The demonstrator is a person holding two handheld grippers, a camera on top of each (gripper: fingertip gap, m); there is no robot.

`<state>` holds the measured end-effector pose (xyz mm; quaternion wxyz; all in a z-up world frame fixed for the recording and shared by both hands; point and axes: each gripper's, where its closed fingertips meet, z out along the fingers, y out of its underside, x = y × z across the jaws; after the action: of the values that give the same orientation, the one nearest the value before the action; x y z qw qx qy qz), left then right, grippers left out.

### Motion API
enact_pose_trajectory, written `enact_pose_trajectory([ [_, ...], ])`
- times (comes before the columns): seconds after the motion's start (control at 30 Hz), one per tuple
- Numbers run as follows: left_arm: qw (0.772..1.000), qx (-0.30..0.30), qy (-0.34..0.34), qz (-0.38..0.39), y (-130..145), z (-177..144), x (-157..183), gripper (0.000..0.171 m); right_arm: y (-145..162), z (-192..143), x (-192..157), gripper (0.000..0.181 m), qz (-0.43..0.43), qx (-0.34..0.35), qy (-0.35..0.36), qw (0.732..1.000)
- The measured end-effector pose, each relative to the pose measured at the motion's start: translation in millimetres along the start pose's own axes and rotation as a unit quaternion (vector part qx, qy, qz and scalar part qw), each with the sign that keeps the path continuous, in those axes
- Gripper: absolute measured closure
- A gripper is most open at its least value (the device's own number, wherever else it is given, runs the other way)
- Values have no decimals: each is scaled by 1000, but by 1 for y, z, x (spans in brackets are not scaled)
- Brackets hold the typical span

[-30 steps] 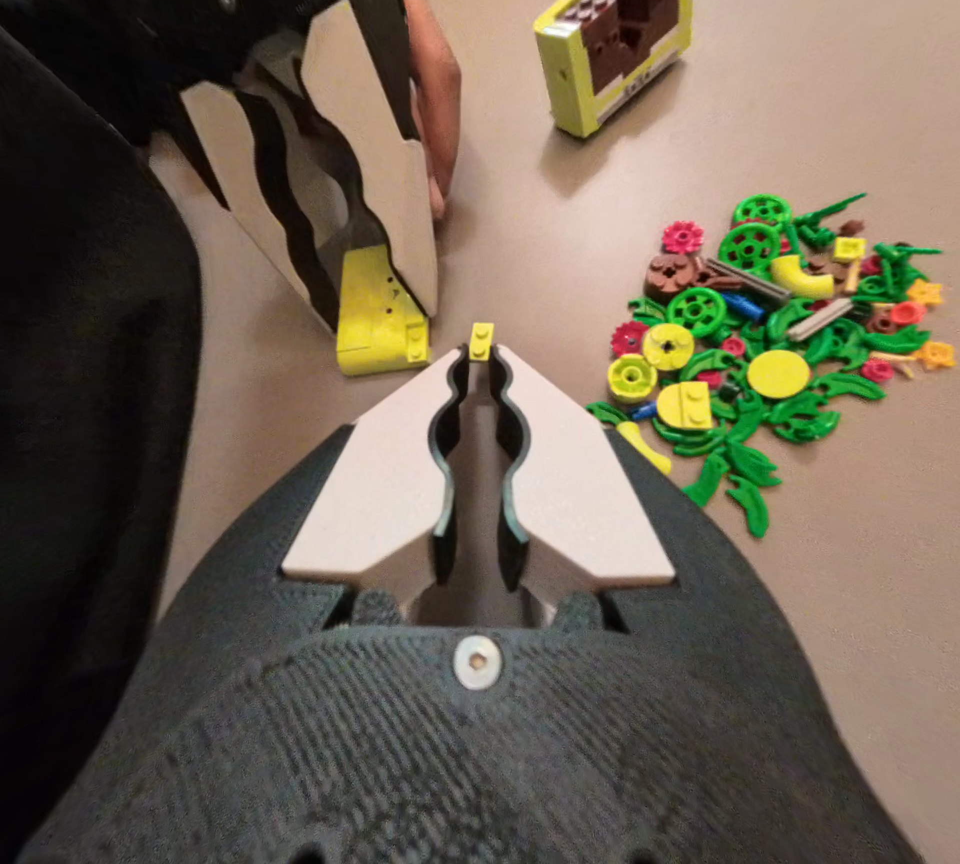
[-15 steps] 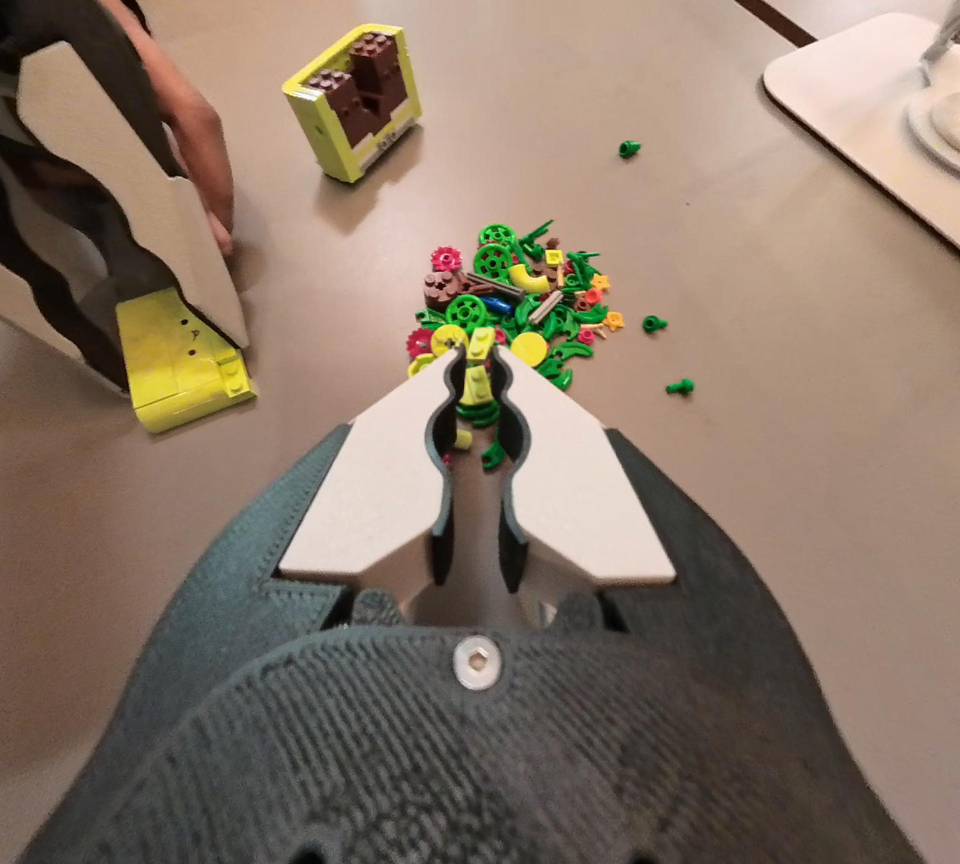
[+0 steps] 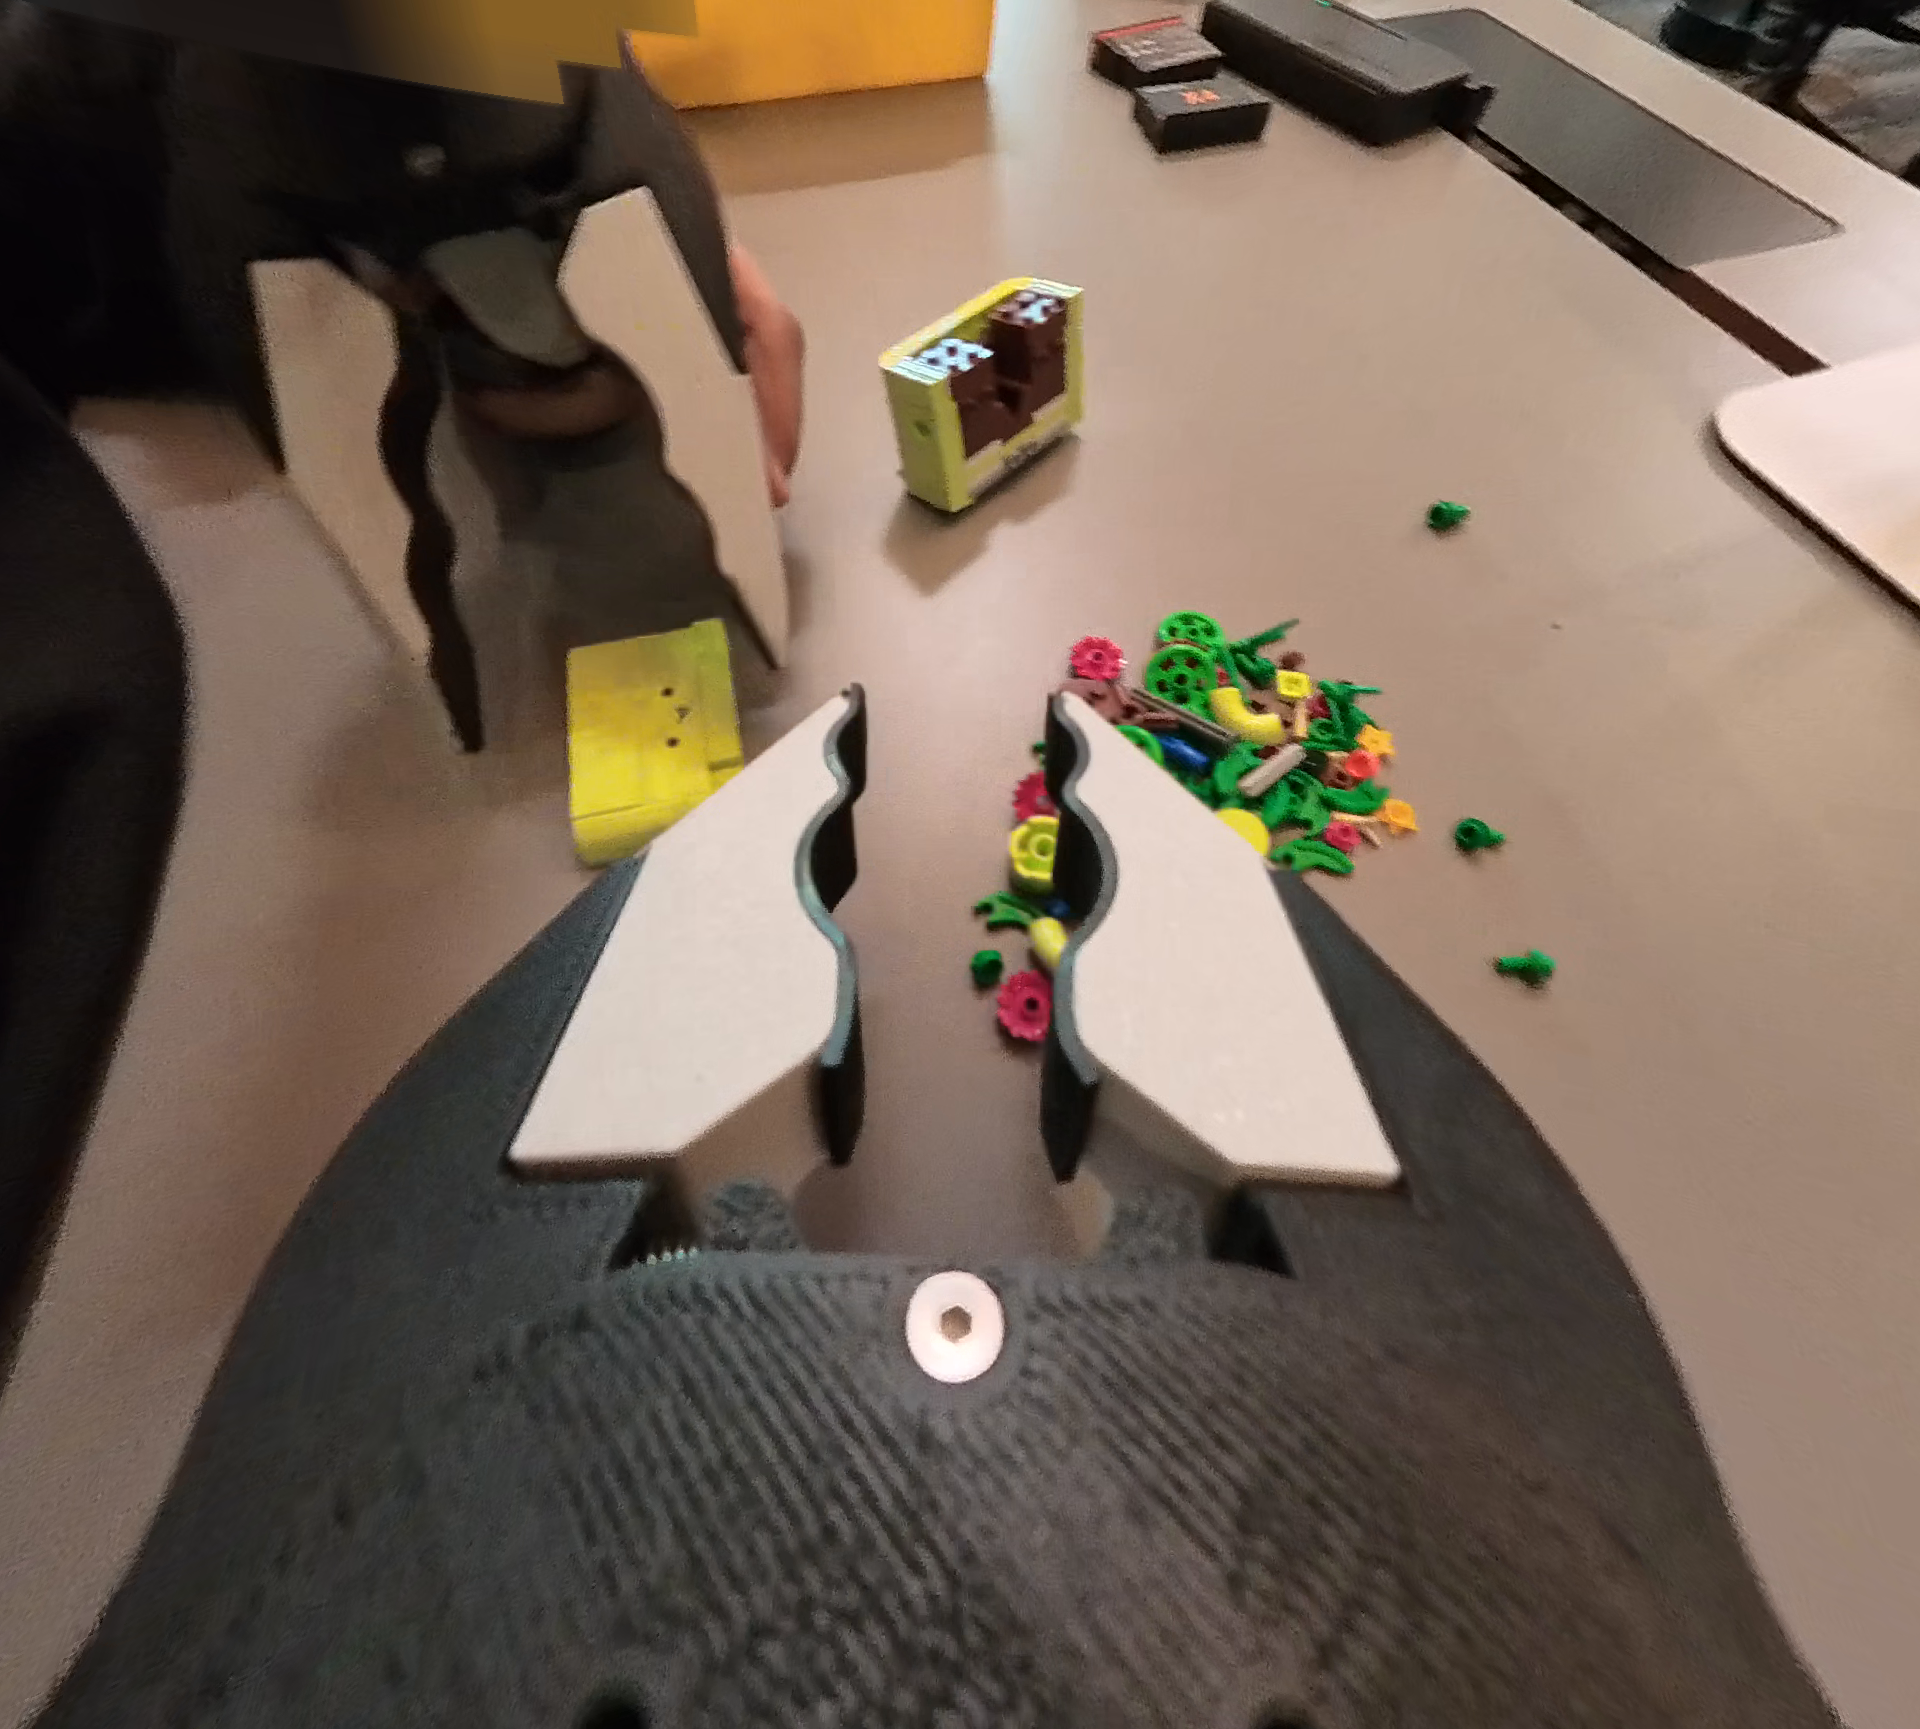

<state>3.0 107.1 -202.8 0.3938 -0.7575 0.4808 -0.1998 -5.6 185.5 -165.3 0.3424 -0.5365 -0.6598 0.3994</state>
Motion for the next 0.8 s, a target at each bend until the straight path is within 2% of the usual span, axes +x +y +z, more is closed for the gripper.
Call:
enact_pose_trajectory([
  [0.17,1000,-16,-12,-10,12,-7,-8,110,4,9,-22,147,-26,-16,-38,999],
  [0.3,999,-32,-21,-5,17,-12,-10,120,21,17,-55,139,-34,-62,-122,990],
  [0.37,999,-30,-20,-7,18,-16,-11,128,31,22,-64,131,-46,-91,-135,986],
  [0.5,999,-42,-25,-7,24,-17,-13,133,36,23,-75,129,-42,-108,-161,980],
  [0.6,998,-43,-53,-1,22,-14,-20,145,42,19,-81,137,-30,-128,-187,974],
  [0.67,996,-44,-76,7,20,-11,-25,149,45,13,-88,148,-20,-137,-214,967],
  [0.8,995,-42,-91,29,14,-4,-24,149,48,5,-96,150,-6,-150,-246,958],
])
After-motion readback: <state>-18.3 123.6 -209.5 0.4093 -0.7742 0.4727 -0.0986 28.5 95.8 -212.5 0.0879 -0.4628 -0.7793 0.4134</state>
